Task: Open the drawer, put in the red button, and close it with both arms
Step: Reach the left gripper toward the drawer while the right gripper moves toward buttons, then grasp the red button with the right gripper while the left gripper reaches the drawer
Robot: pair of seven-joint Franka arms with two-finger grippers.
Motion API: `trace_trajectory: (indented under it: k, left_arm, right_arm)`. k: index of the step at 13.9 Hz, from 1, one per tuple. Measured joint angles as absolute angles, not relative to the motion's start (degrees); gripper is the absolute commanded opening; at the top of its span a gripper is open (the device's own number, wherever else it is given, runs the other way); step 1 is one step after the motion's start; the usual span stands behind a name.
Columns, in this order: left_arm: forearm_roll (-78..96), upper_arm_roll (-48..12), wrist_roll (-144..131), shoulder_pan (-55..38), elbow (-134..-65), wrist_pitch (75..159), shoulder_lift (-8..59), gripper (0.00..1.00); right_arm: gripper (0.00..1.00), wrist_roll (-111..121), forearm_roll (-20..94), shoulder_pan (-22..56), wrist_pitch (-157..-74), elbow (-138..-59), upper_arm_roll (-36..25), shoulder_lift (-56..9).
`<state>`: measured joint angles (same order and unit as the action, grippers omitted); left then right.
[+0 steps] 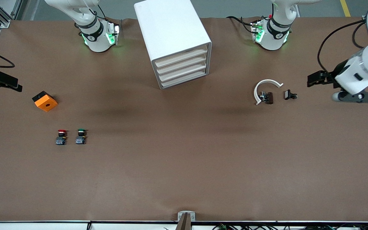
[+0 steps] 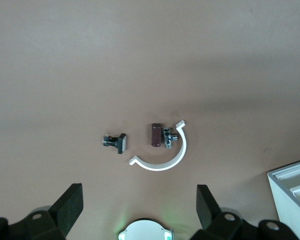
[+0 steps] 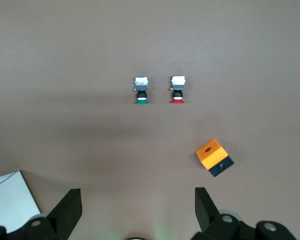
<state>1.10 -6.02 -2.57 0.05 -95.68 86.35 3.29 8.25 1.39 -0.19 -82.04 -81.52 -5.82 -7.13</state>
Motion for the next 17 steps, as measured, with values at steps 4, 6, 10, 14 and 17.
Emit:
trace_trajectory:
  k: [4,6,10,14,17]
  left_arm:
    - [1.10,-10.63,-10.88,-0.10,-95.70,87.50,6.67,1.00]
    - [1.25,-12.53,-15.85,-0.13,-95.69,87.81,7.53,1.00]
    - [1.99,-16.27,-26.22,-0.89,-95.66,90.35,9.81,1.00]
    - [4.83,-16.82,-35.24,-2.56,-94.60,92.80,13.01,1.00]
    - [5.06,-16.85,-42.65,-4.15,-92.95,93.02,16.10,1.00]
  right_arm:
    - [1.00,9.33,1.40,-2.45,-83.66,-81.61,-5.88,-8.98]
    - [1.00,9.68,1.42,-4.53,-85.21,-81.64,-5.90,-11.52]
    - [1.00,9.84,1.43,-7.52,-87.99,-81.66,-5.93,-14.08]
    - [1.00,9.87,1.49,-9.43,-96.49,-86.61,-5.93,-14.69]
    - [1.00,9.87,1.52,-9.15,-106.53,-93.37,-5.47,-15.95]
